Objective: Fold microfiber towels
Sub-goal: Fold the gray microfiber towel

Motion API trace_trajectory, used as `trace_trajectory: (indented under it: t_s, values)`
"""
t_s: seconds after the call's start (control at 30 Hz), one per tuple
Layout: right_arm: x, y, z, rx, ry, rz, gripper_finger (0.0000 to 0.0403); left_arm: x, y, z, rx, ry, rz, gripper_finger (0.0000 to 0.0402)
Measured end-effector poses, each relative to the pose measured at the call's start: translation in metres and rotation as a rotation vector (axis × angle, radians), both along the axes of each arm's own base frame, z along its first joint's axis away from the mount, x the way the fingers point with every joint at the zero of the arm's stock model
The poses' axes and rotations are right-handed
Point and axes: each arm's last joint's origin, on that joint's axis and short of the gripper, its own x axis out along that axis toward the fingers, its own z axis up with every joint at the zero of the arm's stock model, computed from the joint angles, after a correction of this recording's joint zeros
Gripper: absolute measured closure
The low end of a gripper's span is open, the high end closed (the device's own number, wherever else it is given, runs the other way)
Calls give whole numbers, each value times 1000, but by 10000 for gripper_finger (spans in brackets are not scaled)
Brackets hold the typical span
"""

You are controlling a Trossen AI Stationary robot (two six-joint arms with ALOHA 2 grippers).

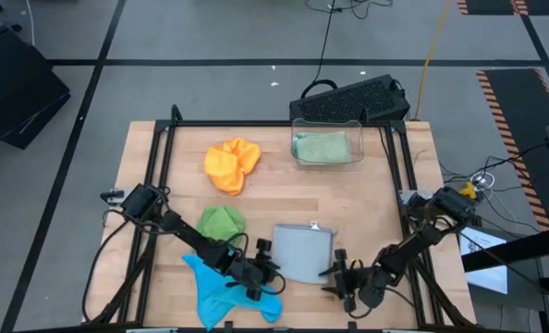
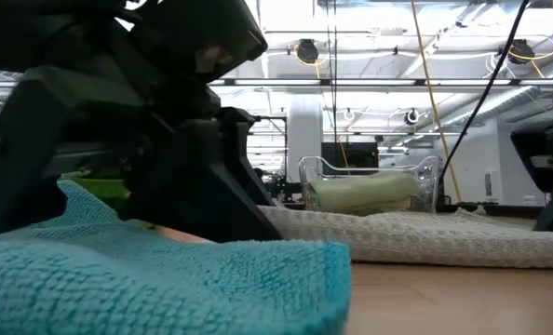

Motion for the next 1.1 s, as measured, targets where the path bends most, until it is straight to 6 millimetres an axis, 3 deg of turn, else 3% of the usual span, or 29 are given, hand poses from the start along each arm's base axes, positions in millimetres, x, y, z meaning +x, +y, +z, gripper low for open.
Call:
trace_trajectory:
  t_s: [0.17, 0.27, 0.43, 0.63, 0.83, 0.97, 1.1]
  values:
    - [3, -4, -2, -2, 13, -29, 333, 1, 2, 1, -13, 1, 9, 385]
    - [2, -5, 5, -16, 12, 1, 388, 0, 3, 8, -81, 8, 31, 386]
    - [3, -3, 31, 46, -31, 52, 377, -3, 0, 39, -223, -30, 9, 366]
    - [1, -13, 57, 48, -39, 47, 394, -5, 6, 63, -251, -63, -4, 389]
    - [6, -32, 67, 51, -1, -45, 388, 0, 33, 57, -248, 30, 94, 376]
    - [11, -46, 64, 12, 46, -101, 384, 5, 52, 54, -236, 58, 153, 365]
    - [14, -57, 59, -20, 92, -157, 387, 9, 70, 52, -229, 81, 199, 379]
